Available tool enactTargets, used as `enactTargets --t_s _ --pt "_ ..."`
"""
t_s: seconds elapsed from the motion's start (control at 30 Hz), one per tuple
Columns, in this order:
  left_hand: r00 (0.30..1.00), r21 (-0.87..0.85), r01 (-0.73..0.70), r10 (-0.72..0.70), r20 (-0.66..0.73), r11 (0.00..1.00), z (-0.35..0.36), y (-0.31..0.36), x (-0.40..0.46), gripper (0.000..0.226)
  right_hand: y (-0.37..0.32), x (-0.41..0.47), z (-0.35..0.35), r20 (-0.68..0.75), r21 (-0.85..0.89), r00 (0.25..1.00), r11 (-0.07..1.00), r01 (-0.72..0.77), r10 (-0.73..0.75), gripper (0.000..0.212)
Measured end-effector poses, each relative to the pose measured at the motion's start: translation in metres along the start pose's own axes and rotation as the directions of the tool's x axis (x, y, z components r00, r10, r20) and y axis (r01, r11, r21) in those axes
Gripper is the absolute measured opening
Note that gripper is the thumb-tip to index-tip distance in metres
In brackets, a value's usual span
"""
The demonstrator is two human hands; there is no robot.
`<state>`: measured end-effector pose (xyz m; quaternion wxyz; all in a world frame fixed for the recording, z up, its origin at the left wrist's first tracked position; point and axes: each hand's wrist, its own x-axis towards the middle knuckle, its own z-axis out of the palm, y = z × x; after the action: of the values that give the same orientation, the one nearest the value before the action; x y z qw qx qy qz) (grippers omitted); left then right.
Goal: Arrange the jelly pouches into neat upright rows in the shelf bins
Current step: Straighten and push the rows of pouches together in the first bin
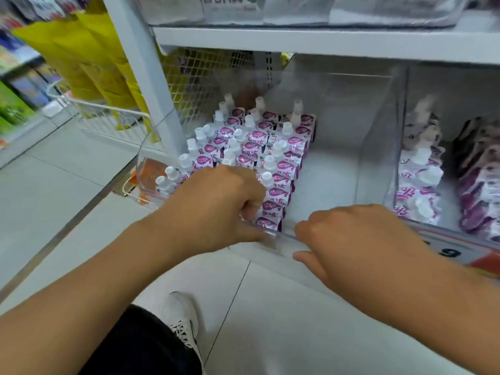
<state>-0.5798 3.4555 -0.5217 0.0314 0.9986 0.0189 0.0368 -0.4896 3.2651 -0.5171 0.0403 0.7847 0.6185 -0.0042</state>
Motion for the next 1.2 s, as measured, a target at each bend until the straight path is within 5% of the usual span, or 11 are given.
enactTargets --t_s 0.13,0.23,0.33,0.63,0.9,1.2 --pt "0.994 -0.110 -0.089 0.081 -0.075 0.990 0.012 -0.020 -0.010 0.035 0.004 0.007 0.004 0.085 0.007 0.992 0.995 -0.096 0.095 0.023" --pt "0.987 -0.144 -0.154 0.144 -0.077 0.978 0.017 -0.028 -0.016 0.029 0.009 0.008 0.009 -0.014 0.058 0.993 0.992 -0.112 0.113 0.045" --pt "0.976 -0.122 -0.211 0.202 -0.083 0.970 0.019 -0.033 -0.013 0.026 0.000 0.013 0.002 0.045 0.116 0.991 0.985 -0.128 0.124 0.029" --pt "0.947 -0.196 -0.297 0.262 -0.185 0.935 0.016 -0.035 -0.024 0.026 -0.021 0.015 -0.009 -0.057 -0.095 0.985 0.981 -0.170 0.165 0.044" --pt "0.954 -0.141 -0.298 0.288 -0.088 0.944 0.010 -0.022 -0.050 0.029 -0.035 -0.005 0.015 -0.153 -0.112 0.988 0.993 -0.041 0.023 0.041" --pt "0.995 -0.247 -0.098 0.091 -0.041 0.964 0.001 -0.042 -0.053 0.040 -0.038 -0.002 0.012 -0.170 0.011 0.983 0.998 -0.066 0.067 0.029"
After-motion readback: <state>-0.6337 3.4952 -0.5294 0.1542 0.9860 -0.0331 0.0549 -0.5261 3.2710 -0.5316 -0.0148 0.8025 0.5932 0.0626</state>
